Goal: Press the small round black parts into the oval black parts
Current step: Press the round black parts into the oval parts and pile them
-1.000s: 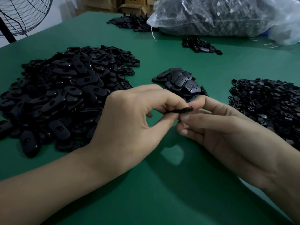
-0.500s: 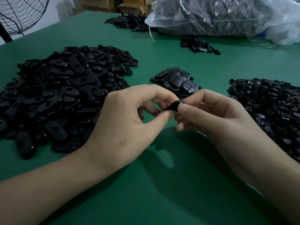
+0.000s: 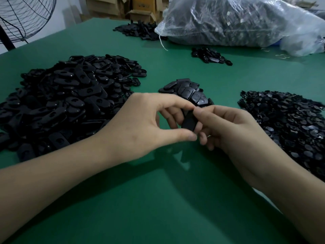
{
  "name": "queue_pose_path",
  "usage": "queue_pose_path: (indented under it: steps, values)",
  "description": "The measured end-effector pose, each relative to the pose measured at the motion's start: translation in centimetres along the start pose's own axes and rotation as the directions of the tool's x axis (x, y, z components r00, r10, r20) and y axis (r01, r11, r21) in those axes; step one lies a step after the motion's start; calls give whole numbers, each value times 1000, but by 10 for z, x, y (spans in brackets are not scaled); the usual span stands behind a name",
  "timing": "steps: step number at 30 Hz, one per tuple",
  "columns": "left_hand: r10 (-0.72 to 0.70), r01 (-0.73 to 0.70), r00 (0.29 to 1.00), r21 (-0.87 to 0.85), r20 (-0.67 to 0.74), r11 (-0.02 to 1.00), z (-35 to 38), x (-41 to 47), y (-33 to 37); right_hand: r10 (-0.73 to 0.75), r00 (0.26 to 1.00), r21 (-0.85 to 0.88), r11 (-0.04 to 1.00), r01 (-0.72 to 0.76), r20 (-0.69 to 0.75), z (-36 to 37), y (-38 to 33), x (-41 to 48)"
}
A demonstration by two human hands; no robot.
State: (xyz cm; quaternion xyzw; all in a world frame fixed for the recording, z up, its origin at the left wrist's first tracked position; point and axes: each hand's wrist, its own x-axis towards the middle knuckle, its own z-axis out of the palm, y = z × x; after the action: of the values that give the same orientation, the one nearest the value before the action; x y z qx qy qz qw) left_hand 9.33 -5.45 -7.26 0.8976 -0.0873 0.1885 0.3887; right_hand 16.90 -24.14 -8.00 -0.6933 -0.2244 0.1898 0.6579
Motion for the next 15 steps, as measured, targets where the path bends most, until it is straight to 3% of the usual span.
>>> queue_pose_path:
  steps: [3,10,15]
  values:
    - [25,-21,999,111,-28,994,-2,23,-4,-22,997,-34,999,19,-78,-9,-2,5]
    - [-90,102,995,372,-50,923,16,85,-32,-110,968,-158,985,75,-226,-23,1,14]
    - [-130,132,991,366,-30,921,22,97,-44,-118,971,-179,981,81,-207,-28,3,16]
